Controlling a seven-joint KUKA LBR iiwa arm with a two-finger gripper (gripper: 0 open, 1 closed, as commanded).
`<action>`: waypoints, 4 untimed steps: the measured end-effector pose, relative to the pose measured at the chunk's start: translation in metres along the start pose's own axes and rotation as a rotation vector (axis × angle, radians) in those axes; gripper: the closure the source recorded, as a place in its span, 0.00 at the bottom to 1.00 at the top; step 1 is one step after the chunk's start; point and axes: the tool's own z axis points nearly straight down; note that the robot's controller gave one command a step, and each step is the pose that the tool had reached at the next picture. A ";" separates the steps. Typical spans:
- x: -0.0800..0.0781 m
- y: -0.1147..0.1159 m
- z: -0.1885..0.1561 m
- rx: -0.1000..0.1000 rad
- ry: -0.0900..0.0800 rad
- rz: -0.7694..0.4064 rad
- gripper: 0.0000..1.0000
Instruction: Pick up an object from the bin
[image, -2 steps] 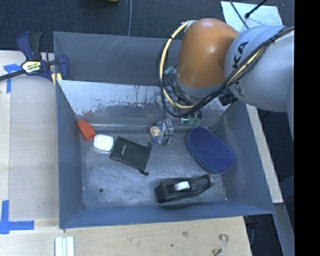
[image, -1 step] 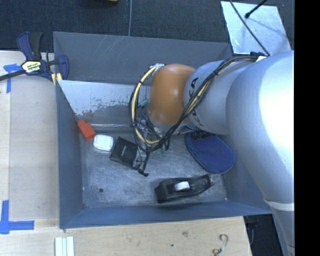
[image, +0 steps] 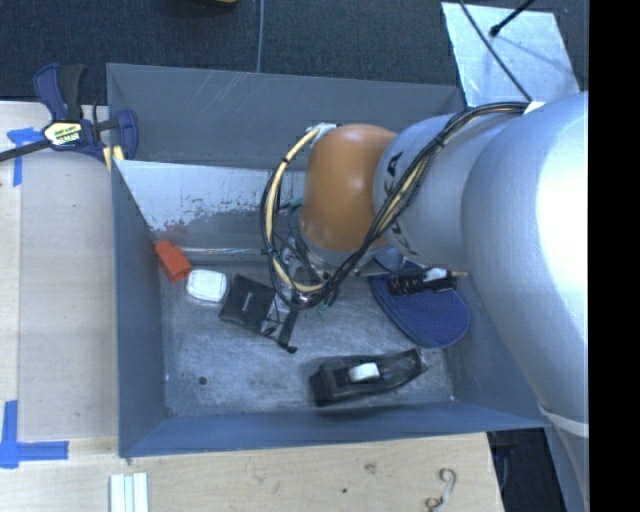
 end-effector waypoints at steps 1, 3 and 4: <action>0.008 -0.004 0.001 0.003 0.005 0.112 0.00; 0.010 -0.003 0.031 0.003 0.004 0.256 0.00; 0.010 -0.002 0.031 0.002 0.003 0.256 1.00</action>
Offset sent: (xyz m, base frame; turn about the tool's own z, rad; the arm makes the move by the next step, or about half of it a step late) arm -0.0086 -0.0002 -0.0010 0.1141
